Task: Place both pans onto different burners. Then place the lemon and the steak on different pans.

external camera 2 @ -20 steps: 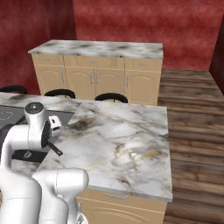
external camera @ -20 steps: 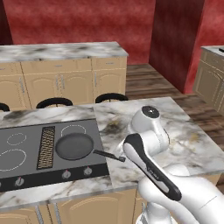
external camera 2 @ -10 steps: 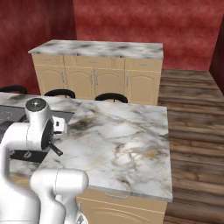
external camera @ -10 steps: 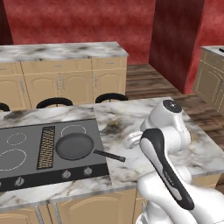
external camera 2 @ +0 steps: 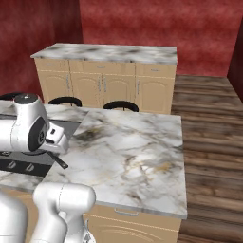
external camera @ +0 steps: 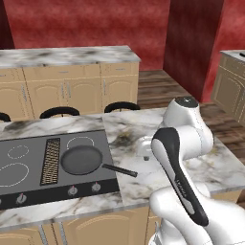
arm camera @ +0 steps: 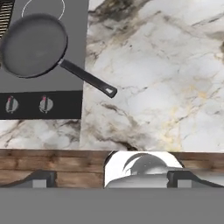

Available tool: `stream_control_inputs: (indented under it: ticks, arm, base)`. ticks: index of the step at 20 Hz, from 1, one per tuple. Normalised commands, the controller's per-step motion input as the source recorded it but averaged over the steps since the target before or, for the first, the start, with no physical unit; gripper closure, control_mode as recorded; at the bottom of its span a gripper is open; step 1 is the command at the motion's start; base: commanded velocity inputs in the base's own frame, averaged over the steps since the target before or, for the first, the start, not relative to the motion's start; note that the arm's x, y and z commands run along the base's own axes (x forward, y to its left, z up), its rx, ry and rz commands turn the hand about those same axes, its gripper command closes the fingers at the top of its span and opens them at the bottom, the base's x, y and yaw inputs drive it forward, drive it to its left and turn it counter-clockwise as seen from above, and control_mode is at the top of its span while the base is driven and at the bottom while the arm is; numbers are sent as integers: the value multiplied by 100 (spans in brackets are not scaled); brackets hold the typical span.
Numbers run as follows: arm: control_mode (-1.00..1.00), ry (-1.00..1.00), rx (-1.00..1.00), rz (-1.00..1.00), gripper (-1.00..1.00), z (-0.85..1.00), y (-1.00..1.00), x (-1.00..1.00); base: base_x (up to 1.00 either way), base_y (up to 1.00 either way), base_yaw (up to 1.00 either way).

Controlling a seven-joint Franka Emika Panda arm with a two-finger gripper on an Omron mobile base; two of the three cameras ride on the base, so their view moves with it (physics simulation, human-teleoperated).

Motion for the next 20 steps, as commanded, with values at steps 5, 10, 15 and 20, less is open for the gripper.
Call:
stream_control_inputs:
  ticks: [5, 10, 15, 20]
  arm:
    - [-100, 14, 0, -17, -100, 22, 0, -41]
    - [-100, 2, 0, -6, -100, 21, 0, -37]
    - [-100, 0, 0, -4, -100, 20, -5, -40]
    - [100, 0, 0, -4, -100, 6, -6, -37]
  base:
    - [0, 0, 0]
    - [0, 0, 0]
    - [0, 0, 0]
    - [-7, -1, -1]
